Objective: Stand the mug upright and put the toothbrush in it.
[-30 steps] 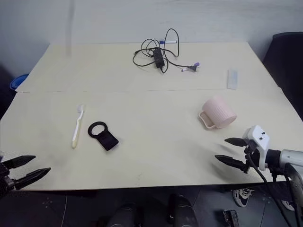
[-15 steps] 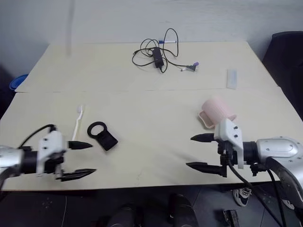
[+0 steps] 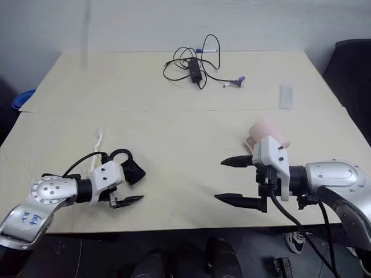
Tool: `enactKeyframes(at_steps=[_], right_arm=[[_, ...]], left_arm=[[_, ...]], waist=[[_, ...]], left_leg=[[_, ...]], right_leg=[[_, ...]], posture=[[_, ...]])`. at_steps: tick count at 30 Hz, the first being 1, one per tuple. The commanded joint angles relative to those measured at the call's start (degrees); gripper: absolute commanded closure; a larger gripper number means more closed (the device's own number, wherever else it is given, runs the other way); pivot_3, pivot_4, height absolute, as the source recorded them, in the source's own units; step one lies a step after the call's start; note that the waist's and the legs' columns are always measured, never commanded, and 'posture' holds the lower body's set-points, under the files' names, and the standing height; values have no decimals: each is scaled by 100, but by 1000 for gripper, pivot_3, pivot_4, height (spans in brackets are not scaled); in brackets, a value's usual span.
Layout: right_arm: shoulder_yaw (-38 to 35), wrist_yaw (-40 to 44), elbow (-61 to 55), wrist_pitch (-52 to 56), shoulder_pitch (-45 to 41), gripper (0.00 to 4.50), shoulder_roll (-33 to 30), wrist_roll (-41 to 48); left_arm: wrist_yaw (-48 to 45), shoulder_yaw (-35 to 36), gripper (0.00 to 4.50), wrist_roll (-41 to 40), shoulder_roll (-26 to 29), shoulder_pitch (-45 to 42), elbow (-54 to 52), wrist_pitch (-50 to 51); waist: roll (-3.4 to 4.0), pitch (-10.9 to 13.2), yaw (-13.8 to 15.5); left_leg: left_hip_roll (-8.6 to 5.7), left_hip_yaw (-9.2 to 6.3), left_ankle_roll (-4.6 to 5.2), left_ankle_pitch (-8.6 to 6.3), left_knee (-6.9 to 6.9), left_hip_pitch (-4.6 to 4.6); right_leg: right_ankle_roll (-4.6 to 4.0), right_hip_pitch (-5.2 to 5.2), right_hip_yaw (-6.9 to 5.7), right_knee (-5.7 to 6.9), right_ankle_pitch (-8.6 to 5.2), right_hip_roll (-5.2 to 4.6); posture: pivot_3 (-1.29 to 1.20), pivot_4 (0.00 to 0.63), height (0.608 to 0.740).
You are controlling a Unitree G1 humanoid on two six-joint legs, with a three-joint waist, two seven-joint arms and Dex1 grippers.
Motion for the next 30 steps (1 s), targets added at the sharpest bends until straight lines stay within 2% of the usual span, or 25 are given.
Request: enactKeyframes(at_steps=[1, 2, 11, 14, 15, 18, 23, 30], right_arm=[[10, -80, -160, -24, -56, 0, 41, 117], [4, -103, -161, -19, -53, 0, 52, 140], [29, -178, -73, -35, -106, 0, 54, 232], [121, -177, -15, -55, -169, 0, 70, 200], [157, -171, -1, -63, -196, 0, 74, 190], [270, -158, 57, -89, -293, 0, 102, 148], [510, -81, 257, -175, -516, 0, 201, 25], [857, 103, 486, -328, -762, 0, 362, -217]], left_arm=[[340, -165, 415, 362, -161, -140, 40, -7], [405, -178, 605, 423, -212, -149, 31, -15], [430, -59, 3351, 455, -259, -111, -133, 81], [397, 44, 4134, 410, -245, -133, -272, 56], [481, 117, 4254, 448, -268, -180, -299, 42], [858, 480, 4254, 494, -416, -409, -297, -38], [1925, 1632, 4254, 870, -462, -644, 308, -328], [2537, 3037, 4254, 1176, -200, 82, 1438, -859]], waist=[[-1, 0, 4], [-1, 0, 1], [-2, -1, -4], [-2, -1, -8], [-3, -1, -13], [-6, 1, -12], [-9, 3, -27], [-9, 3, -119]], left_leg=[[0, -1, 1, 2, 0, 1], [-2, -1, 1, 2, 0, 2], [-3, -3, 5, 9, 1, 7], [-5, -3, 7, 11, 2, 10], [-5, -3, 8, 11, 3, 10], [-4, -3, 9, 12, 3, 10], [-4, -6, 8, 15, 3, 7], [0, -3, 4, 17, 3, 2]], right_leg=[[0, 1, 0, 0, 0, 0], [0, 2, 0, 3, 0, -2], [0, 2, 3, 20, 1, -6], [-1, 2, 5, 24, 1, -9], [-2, 2, 5, 24, 2, -9], [-3, 1, 5, 27, 3, -8], [-5, 1, 3, 27, 4, -9], [-4, -1, -4, 22, 5, -10]], posture=[[0, 150, 740], [0, 150, 740], [0, 150, 740], [0, 150, 740], [0, 150, 740], [0, 150, 740], [0, 150, 740], [0, 150, 740]])
